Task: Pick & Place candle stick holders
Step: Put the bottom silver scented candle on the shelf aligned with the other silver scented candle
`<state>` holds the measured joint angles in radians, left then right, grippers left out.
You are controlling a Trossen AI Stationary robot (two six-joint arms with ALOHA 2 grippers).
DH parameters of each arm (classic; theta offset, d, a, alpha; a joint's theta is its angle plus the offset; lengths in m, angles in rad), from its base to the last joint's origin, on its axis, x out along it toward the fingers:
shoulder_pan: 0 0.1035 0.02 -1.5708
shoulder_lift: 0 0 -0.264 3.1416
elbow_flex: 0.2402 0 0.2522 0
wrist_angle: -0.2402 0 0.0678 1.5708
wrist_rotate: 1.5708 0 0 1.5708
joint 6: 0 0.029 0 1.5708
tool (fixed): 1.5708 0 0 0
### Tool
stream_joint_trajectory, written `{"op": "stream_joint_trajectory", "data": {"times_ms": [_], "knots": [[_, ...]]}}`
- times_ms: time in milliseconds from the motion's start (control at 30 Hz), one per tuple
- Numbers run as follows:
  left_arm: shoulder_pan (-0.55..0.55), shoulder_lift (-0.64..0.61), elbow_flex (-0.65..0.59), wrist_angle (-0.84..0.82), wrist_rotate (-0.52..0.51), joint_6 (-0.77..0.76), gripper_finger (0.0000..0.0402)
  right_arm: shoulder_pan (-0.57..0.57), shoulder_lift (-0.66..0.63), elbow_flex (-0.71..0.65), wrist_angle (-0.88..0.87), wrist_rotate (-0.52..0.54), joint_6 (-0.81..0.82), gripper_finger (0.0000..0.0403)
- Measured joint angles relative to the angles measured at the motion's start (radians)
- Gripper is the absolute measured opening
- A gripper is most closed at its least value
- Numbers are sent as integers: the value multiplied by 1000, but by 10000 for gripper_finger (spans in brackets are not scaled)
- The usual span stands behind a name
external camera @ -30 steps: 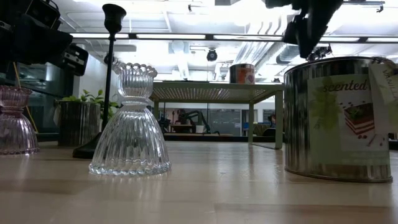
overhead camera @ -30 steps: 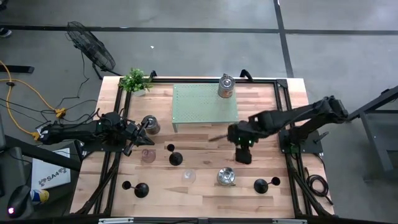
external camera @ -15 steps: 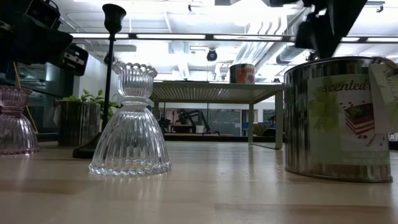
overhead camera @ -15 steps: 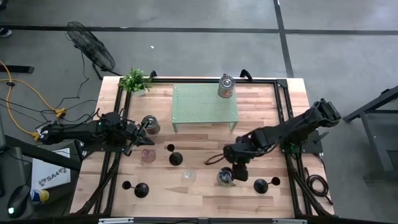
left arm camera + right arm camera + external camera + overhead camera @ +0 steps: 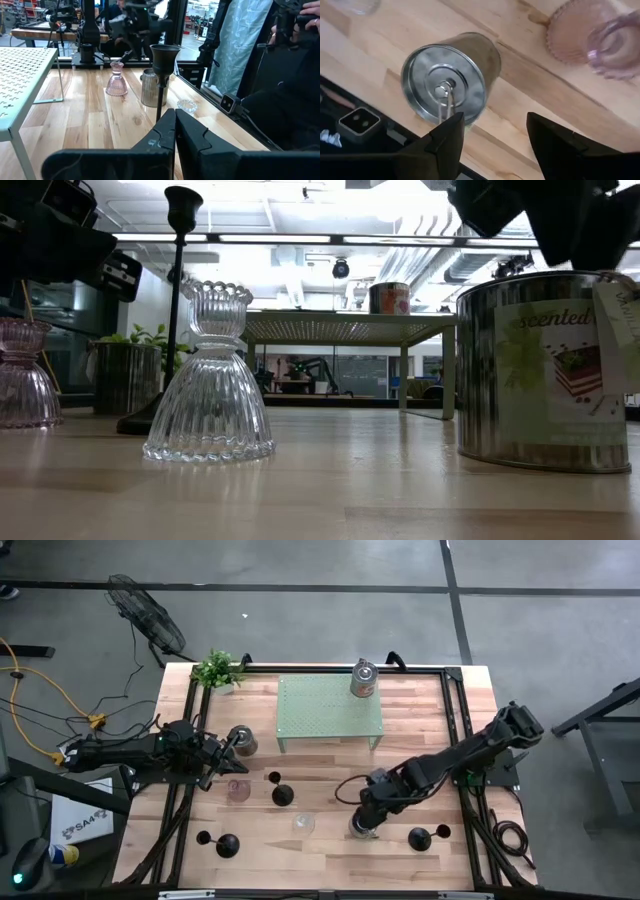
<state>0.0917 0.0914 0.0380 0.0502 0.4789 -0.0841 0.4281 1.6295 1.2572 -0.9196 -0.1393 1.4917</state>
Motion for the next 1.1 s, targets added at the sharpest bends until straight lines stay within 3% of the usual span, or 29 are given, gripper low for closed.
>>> {"op": "stream_joint_trajectory", "data": {"times_ms": [733, 1100], "knots": [[0, 0, 0, -1, 0, 0, 0, 15, 94, 1, 8, 39, 68, 204], [0, 0, 0, -1, 0, 0, 0, 14, 95, 1, 9, 59, 36, 119]]}}
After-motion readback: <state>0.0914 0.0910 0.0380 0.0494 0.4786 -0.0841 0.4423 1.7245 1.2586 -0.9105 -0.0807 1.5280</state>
